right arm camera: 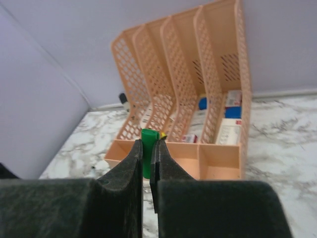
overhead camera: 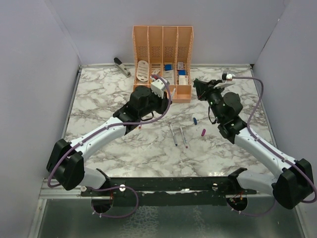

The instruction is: Insert the pens into the pen caps

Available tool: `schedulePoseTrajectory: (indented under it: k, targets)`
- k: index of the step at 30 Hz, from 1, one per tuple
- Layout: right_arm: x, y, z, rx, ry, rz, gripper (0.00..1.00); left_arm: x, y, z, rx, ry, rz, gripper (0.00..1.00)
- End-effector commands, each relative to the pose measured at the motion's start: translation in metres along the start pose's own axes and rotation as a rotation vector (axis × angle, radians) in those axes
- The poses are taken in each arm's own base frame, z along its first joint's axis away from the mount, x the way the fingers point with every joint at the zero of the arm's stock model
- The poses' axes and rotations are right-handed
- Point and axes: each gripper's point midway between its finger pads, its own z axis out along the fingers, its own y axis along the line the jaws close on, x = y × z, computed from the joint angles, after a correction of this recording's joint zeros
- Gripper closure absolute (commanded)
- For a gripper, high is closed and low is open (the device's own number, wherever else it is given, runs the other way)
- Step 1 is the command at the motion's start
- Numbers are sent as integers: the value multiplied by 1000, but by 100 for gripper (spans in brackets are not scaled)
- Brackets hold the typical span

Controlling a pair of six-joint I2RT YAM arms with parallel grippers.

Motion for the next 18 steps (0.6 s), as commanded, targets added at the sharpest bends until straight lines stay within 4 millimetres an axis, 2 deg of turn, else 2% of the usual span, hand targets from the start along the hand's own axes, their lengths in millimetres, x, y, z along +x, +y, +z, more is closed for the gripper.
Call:
schedulePoseTrajectory:
  k: [1,4,10,18]
  targets:
    - [-47,54,-16,-292,-180,28,99,-35,-38,-2,207,-166,-49,100]
    - [-49,66,-21,-367,-195,28,99,-31,-47,-1,260,-153,-73,100]
    - [-37,75,-25,-444,-174,26,99,-37,-68,-12,385,-200,-77,100]
    - [-31,81,-27,-476,-147,17,99,-36,-77,-14,434,-197,-103,100]
